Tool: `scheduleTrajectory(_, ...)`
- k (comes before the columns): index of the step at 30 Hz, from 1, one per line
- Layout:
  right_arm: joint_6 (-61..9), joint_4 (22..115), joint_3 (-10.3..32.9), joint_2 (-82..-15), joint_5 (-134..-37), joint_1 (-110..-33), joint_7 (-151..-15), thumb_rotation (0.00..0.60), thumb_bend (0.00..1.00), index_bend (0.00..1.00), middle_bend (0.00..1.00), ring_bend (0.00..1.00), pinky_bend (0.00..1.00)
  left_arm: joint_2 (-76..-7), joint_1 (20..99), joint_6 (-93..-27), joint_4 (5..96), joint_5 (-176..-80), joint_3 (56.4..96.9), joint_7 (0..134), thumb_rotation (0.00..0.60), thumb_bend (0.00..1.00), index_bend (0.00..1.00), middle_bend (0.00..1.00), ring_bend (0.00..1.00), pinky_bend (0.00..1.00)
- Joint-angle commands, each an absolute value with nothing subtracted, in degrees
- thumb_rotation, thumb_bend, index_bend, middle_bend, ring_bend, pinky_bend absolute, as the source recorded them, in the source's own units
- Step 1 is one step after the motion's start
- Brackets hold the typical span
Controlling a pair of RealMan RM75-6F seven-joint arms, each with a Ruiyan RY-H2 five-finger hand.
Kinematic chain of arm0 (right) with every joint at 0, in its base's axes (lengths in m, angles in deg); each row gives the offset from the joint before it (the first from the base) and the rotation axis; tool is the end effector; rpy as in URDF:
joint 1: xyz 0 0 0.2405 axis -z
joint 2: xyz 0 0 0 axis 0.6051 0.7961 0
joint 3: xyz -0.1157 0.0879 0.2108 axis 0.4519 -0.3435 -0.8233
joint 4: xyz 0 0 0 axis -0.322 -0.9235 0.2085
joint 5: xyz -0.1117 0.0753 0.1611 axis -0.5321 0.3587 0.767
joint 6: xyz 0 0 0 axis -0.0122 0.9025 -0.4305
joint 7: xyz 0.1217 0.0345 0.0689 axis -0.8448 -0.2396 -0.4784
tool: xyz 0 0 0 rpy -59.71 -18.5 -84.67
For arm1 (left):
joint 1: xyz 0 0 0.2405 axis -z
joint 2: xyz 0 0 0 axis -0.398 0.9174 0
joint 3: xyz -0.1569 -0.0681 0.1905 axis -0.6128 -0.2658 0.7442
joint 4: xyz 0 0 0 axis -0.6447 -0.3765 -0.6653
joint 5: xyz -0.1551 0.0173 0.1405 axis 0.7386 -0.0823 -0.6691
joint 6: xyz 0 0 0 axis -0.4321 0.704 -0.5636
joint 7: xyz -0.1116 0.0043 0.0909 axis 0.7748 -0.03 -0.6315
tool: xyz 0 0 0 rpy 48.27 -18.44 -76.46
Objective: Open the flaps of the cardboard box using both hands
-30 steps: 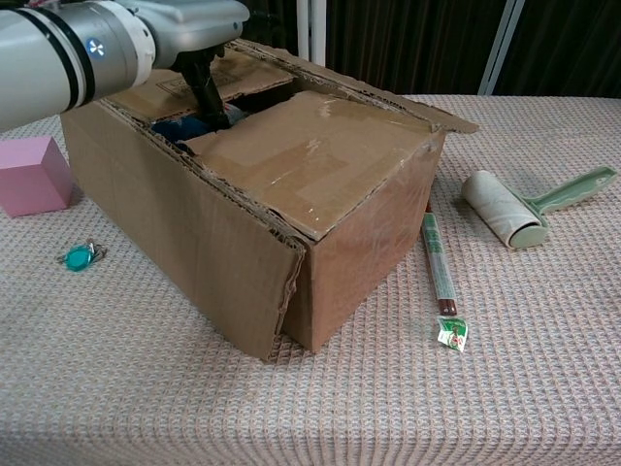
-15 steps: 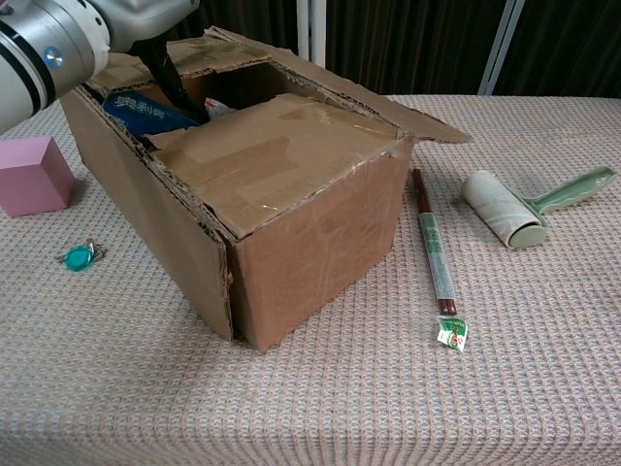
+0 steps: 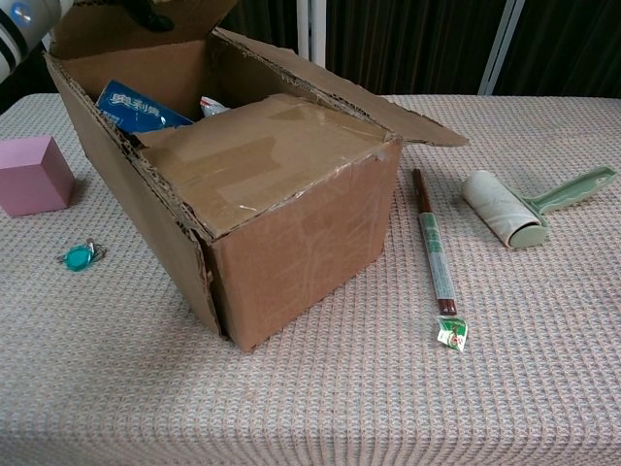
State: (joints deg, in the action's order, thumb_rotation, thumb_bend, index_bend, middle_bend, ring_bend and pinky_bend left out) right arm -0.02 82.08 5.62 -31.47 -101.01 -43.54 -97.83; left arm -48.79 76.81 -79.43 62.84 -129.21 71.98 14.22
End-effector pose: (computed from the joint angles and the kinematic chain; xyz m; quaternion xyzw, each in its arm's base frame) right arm -0.3120 -0.2285 0.2116 0.4382 -0.3750 0.5452 0.6084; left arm -0.0658 0.3769 0.0515 -0.6560 -0.0808 -0.3948 0.6381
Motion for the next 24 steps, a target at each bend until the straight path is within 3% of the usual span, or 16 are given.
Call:
scheduleTrajectory(1, -0.37, 82.29, 5.74, -31.33, -100.89, -43.59, -97.46, 0.600, 0.18, 0.00, 0.00, 0.00, 0.00, -48.53, 77.47, -79.93, 59.01, -131.36, 69.74, 15.78, 0.600, 0.14, 0.02, 0.00, 0.08, 0.21)
scheduleTrajectory(7, -0.21, 82.87, 5.74, -30.97, -101.49, -43.76, -97.05, 0.600, 0.18, 0.00, 0.00, 0.00, 0.00, -48.99, 79.51, -77.25, 49.03, -132.74, 67.01, 18.79, 0.600, 0.14, 0.02, 0.00, 0.08, 0.21)
scheduleTrajectory(18, 1.55, 84.28, 6.09, -29.21, -103.64, -43.11, -98.29, 0.600, 0.20, 0.00, 0.00, 0.00, 0.00, -54.48, 83.12, -65.09, 25.06, -128.60, 64.62, 23.09, 0.600, 0.14, 0.01, 0.00, 0.08, 0.21)
scheduleTrajectory(24, 1.82, 84.55, 6.17, -28.97, -103.80, -43.00, -98.18, 0.600, 0.20, 0.00, 0.00, 0.00, 0.00, -53.41, 81.77, -64.48, 26.22, -125.72, 62.17, 24.91, 0.600, 0.13, 0.01, 0.00, 0.08, 0.21)
